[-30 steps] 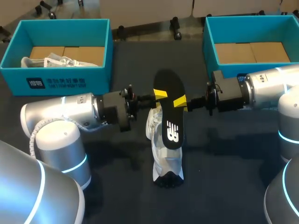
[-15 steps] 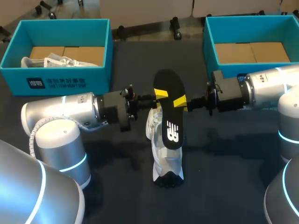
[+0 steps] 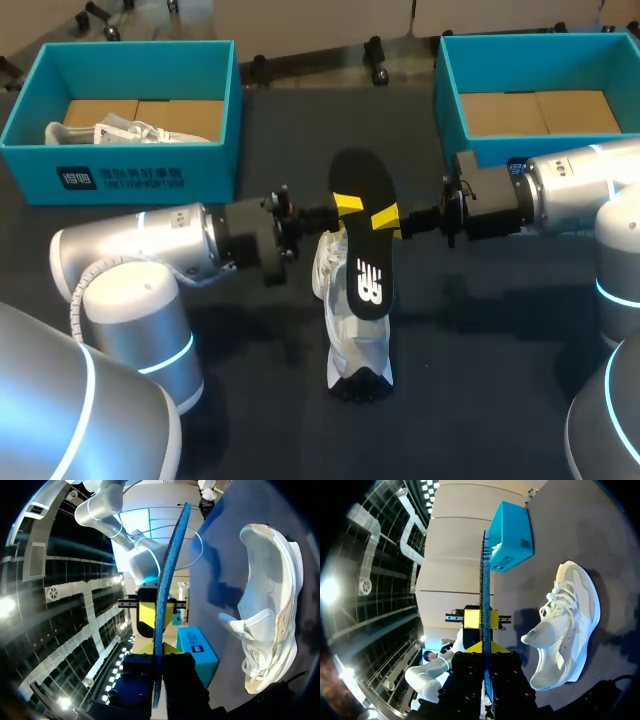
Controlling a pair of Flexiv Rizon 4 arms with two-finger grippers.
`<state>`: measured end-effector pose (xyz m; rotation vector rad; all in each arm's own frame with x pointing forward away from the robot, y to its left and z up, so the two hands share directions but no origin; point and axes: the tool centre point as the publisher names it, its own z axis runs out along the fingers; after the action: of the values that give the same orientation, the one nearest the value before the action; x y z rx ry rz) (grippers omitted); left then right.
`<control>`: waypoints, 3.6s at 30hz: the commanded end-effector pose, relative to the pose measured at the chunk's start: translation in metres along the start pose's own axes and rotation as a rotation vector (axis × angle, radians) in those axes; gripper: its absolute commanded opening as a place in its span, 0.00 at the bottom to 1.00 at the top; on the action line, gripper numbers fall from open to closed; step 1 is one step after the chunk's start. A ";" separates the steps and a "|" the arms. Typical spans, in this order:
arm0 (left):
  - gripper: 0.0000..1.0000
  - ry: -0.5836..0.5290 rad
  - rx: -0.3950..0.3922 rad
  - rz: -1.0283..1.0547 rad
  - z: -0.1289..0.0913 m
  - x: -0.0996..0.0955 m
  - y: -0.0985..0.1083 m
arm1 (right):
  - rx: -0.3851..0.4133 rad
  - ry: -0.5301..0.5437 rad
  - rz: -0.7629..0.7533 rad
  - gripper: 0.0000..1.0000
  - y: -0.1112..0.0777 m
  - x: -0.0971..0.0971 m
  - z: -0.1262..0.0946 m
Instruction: Take the shoe out of the shoebox, open the shoe tongue, remove and reinsert the insole, then place the shoe into the shoebox
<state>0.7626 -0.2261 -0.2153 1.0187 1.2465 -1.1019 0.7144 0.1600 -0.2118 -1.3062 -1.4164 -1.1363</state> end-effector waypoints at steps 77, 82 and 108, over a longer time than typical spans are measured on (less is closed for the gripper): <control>0.00 0.588 0.219 -0.624 -0.130 -0.022 -0.112 | 0.547 -0.733 -0.812 1.00 -0.078 -0.045 -0.050; 0.00 0.590 0.222 -0.713 -0.132 -0.019 -0.130 | 0.569 -0.829 -0.956 1.00 -0.086 -0.072 -0.042; 0.00 0.528 0.215 -0.948 -0.132 -0.018 -0.159 | 0.655 -0.954 -1.088 1.00 -0.095 -0.110 -0.031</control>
<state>0.5873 -0.1216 -0.1982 0.9184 2.1974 -1.7701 0.6267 0.0969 -0.3126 -0.5114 -3.0700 -0.4808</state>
